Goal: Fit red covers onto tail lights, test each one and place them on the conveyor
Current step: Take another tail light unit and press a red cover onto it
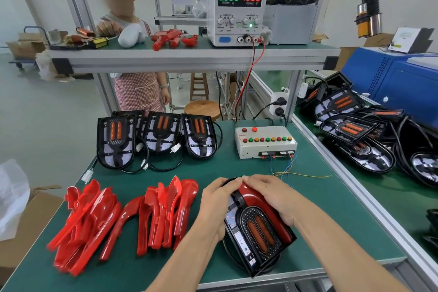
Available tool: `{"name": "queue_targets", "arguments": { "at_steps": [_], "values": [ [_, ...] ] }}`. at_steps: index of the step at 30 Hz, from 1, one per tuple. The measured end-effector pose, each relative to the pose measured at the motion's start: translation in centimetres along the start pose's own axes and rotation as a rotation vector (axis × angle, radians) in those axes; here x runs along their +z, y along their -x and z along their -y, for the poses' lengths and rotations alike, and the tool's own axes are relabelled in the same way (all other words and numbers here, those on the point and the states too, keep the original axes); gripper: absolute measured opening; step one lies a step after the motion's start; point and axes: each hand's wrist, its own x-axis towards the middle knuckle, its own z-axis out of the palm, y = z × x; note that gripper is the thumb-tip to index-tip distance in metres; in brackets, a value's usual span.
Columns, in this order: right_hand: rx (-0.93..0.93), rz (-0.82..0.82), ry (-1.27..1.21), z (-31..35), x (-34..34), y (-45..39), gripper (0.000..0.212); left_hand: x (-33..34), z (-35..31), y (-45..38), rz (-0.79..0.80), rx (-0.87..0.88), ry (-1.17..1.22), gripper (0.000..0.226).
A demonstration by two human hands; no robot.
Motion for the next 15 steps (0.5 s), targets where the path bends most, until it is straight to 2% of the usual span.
{"name": "queue_targets", "arguments": {
  "at_steps": [9,15],
  "values": [
    [-0.053,-0.058,0.015,-0.3,0.47,-0.13,0.044,0.01,0.06,-0.41,0.003,-0.009,0.019,0.018],
    [-0.156,-0.092,0.161,-0.77,0.45,-0.03,0.047,-0.06,0.17,-0.58,0.018,0.05,-0.053,0.02]
  ]
}}
